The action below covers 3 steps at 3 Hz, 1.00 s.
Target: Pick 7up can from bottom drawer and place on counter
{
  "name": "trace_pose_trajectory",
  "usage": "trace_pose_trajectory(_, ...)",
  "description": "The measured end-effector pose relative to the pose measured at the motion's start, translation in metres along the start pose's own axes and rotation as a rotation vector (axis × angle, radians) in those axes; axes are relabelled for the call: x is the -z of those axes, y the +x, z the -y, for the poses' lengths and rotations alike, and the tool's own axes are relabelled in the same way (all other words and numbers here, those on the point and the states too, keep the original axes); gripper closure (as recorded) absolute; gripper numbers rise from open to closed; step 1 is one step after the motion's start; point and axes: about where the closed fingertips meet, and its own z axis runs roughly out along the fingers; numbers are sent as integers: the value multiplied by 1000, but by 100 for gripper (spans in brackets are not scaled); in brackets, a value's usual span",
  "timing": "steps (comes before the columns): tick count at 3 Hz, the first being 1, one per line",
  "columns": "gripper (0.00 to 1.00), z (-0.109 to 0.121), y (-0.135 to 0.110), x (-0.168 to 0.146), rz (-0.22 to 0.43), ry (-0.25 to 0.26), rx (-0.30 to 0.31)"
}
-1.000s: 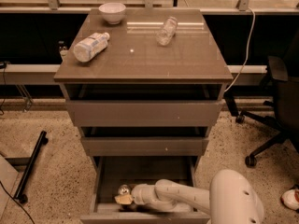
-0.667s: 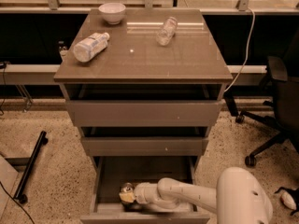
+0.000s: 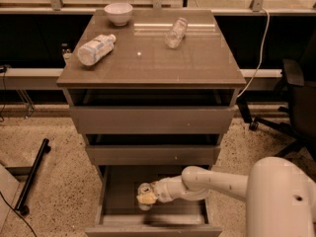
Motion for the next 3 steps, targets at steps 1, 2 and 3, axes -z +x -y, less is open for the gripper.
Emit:
trace_pose_trajectory(1,100,-17,-18,54,-7,-75,34)
trace_pose_trajectory(2,100,-31,-39,117,15,-76,80)
trace_pose_trajectory(3,100,-51,-85,191,29,-64,206)
